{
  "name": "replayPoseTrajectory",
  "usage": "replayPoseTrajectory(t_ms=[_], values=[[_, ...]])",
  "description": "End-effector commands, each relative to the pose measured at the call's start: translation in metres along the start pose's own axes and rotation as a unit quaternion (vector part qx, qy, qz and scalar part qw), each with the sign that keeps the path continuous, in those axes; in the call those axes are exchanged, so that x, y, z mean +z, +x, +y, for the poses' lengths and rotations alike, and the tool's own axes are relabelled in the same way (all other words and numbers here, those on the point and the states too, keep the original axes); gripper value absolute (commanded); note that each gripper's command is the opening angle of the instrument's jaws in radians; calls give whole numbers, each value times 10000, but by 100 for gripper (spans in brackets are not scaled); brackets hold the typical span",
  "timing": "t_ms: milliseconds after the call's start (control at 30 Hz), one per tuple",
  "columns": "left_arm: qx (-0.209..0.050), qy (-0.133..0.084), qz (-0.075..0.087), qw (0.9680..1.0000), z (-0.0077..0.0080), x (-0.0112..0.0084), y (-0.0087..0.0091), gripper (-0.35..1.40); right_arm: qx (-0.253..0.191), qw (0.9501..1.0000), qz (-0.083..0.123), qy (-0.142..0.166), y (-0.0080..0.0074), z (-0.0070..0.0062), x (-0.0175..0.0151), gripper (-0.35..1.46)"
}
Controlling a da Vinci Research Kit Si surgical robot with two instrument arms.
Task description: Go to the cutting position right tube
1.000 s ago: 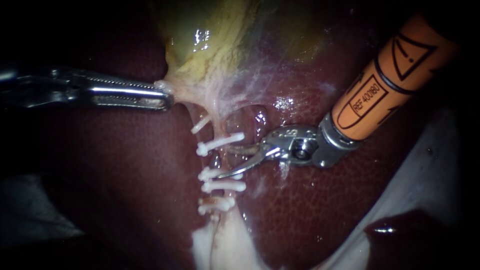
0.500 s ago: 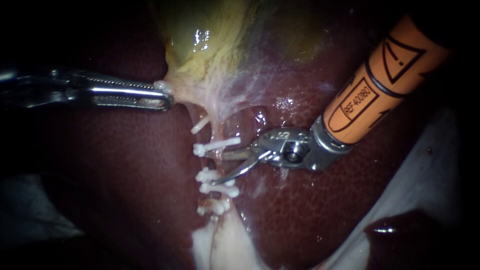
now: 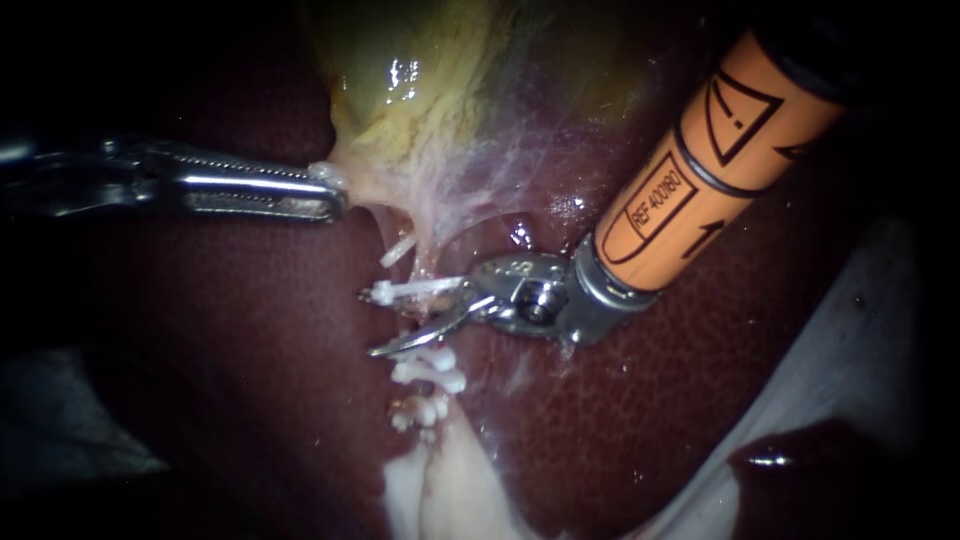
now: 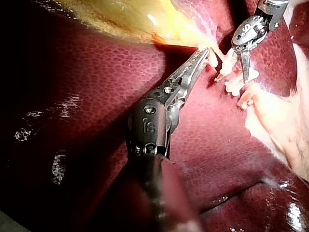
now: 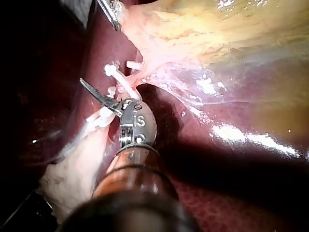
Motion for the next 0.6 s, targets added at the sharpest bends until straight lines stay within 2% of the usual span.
replayPoseTrajectory(t_ms=[33, 267, 600], values=[[0, 1, 0, 10000, 0, 0, 0, -35, 26, 10000, 3, 16, 0, 0, 2, 130], [0, 2, 1, 10000, 0, 1, 0, -35, 352, 9994, 27, 7, -3, 2, 18, 135], [1, 2, 1, 10000, 0, 1, 0, -35, 445, 9990, 21, -7, -9, 2, 23, 135]])
